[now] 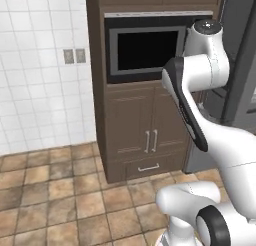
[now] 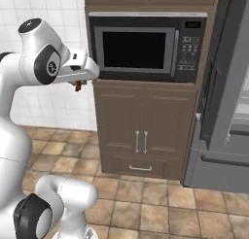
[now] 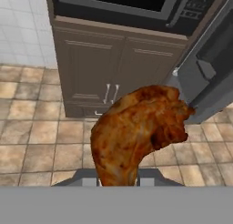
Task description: Take the cheese, chicken drumstick, and lime from the fridge and place them on the plate on the dining counter to create an appetizer plate.
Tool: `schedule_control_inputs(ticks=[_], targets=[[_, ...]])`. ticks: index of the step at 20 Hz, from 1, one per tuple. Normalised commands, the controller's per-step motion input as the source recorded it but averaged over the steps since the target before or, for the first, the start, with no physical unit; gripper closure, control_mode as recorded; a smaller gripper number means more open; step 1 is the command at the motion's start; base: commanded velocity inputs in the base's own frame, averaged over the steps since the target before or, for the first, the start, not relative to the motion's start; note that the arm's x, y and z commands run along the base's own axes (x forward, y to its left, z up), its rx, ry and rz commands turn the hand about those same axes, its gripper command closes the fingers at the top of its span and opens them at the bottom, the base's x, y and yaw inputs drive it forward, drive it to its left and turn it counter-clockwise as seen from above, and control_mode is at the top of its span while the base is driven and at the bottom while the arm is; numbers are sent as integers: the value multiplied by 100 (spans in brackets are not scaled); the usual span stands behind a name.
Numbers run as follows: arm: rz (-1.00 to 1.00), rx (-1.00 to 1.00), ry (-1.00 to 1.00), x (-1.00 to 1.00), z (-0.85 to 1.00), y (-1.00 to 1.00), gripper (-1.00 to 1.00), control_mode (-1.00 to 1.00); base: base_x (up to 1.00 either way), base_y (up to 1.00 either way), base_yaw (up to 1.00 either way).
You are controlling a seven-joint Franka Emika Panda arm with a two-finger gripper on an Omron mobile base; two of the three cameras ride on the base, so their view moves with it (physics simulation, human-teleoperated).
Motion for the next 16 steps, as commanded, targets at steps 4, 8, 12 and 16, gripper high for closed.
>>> schedule_control_inputs(ticks=[4, 8, 12, 16], targets=[[0, 0, 0, 0, 0, 0, 100, 100, 0, 100, -11], [0, 0, 0, 0, 0, 0, 100, 100, 0, 99, -21], [0, 0, 0, 0, 0, 0, 100, 100, -4, 81, -30], [0, 0, 0, 0, 0, 0, 100, 100, -10, 57, -39]])
